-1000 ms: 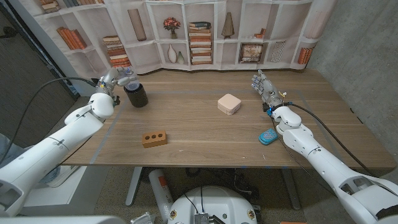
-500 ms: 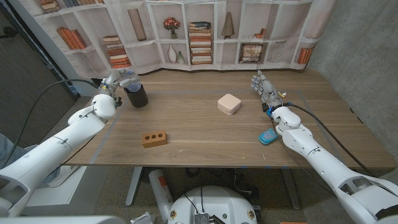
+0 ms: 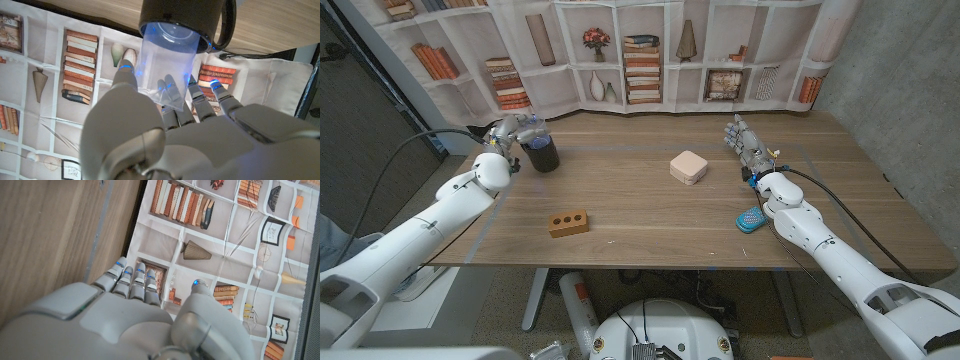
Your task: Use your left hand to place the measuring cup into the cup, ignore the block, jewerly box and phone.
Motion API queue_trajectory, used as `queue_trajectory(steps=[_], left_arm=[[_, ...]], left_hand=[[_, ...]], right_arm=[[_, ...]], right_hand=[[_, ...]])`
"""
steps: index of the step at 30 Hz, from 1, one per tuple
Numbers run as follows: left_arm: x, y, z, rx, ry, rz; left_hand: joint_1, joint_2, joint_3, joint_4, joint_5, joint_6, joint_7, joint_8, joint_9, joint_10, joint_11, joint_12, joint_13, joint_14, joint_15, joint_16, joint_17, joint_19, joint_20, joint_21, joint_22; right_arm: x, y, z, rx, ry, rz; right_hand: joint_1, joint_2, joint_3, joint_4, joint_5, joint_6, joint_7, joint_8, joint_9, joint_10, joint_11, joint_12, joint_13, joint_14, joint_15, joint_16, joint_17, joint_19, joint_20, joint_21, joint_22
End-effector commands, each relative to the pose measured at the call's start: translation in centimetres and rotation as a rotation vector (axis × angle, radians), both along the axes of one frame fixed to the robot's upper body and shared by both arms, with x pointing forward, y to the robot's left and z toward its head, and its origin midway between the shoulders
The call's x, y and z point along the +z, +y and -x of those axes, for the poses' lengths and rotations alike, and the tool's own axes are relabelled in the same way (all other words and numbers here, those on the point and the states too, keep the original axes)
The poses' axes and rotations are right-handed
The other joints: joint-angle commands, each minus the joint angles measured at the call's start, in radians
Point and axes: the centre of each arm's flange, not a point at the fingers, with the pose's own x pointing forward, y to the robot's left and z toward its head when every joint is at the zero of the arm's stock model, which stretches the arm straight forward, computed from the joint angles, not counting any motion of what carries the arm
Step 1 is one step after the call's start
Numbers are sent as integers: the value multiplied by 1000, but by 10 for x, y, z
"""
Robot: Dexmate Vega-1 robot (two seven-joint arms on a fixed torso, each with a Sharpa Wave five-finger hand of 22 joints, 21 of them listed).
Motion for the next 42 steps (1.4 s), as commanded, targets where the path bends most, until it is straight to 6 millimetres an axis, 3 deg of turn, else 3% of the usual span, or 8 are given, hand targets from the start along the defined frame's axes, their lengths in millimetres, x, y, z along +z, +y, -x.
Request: queue_trajectory(steps=[1,7,16,25,42], left_arm=[[-8,-2,-8,-9,18,12],[-10,-1,-8,-35,35,16],[-10,-1,-2,-50,48,16],[-11,0,3,-75,51,16],[-14,3,11,-82,47,34]], left_hand=[[5,10,2,2,-1,23,-19,-1,1,8,-1,-1,6,9,-67,-3,1,5,-3,-1,1],[4,10,2,3,-1,4,-18,-11,1,-7,1,-7,7,-1,-59,-7,2,-5,5,-4,1],[-37,-3,-19,24,0,-114,0,-68,4,-116,26,-31,15,-60,-25,-21,7,-41,45,-14,4],[-85,-14,-44,49,9,-225,-21,-104,9,-222,49,-34,22,-126,2,-27,12,-84,65,-20,8],[-176,-50,-100,92,29,-367,-13,-116,14,-341,84,-33,26,-206,32,-27,17,-131,85,-21,12]], right_arm=[[1,0,0,0,0,1],[-1,2,0,3,3,2],[-3,0,1,1,5,2],[-6,-1,2,7,10,4],[-7,-3,5,5,1,6]], right_hand=[[-1,9,3,-4,-3,8,-1,-5,2,5,0,2,2,9,-2,0,2,8,-7,-2,5],[-2,9,3,-4,-3,8,-1,-5,2,7,-1,2,2,9,-2,0,2,7,-6,-3,5],[-2,10,2,-5,-3,9,-3,-4,2,6,-1,1,2,8,-2,0,2,8,-6,-4,5],[-2,11,2,-6,-4,8,-4,-5,2,6,-3,1,2,8,-2,0,2,8,-5,-5,5],[-3,12,2,-7,-4,12,-6,-3,2,8,-4,2,2,11,-1,0,2,11,-6,-7,5]])
